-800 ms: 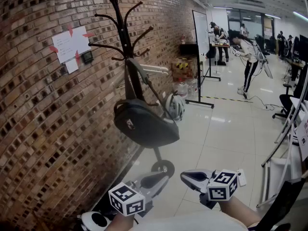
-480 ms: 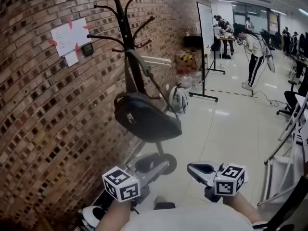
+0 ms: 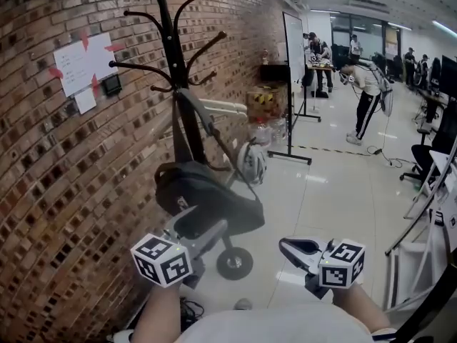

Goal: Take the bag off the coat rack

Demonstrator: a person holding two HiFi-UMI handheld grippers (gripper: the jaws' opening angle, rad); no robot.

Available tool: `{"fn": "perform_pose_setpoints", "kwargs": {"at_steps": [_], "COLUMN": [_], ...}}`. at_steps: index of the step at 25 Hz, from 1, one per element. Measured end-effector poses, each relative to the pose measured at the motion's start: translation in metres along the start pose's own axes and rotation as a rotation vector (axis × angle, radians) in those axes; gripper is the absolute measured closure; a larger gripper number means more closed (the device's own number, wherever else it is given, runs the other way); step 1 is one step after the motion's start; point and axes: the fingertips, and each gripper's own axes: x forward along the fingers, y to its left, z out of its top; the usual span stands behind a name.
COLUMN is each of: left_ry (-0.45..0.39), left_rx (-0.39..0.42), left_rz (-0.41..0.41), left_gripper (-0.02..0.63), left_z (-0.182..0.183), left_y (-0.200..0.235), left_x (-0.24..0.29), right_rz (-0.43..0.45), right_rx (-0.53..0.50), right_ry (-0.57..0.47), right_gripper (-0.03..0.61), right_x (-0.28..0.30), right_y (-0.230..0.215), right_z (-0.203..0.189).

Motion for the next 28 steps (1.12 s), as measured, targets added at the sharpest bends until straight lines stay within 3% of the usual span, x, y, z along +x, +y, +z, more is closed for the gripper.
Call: {"fn": "perform_pose_setpoints", "kwargs": {"at_steps": [8,13,15,20,23,28], "left_ry": [-0.009,0.021,0.037,0.087,0.087,0.065], "left_rx": [0.167,0.239,0.249,0.226,0.213,0.196], "left_rz": [0.126,0.160,0.146,-0.005,-0.040,-0.034], "left_gripper": [0.250,0.233,0.222,0.219,0.304,0.528], "left_z": [0.069,0.102,0.106,0.100,0.096,0.100], "left_y": [0.135,0.197,0.214,0.222,0.224,0.231], "left_x": [0.050,0.084,0.095,0.116,0.119,0.118], "right_rz": [0.095,0.135,0.136,0.132,0.126,0.117], "right_rx": [-0.121,-0.117,-0.109,-0.058,-0.019,0.026], "right_ry": [-0.026,-0.016,-0.001,0.022,0.042,0.065], "right_gripper": [0.580,0.580,0.580,0.580,0.580,0.580], "right_x": [0.112,0.155,0.167,0.188,0.196,0.199], "right_y": [-0.028,-0.043,-0.053,-0.074,-0.083,-0.087], "right_z": [0.075,0.087,0.085,0.071,0.057,0.041]}}
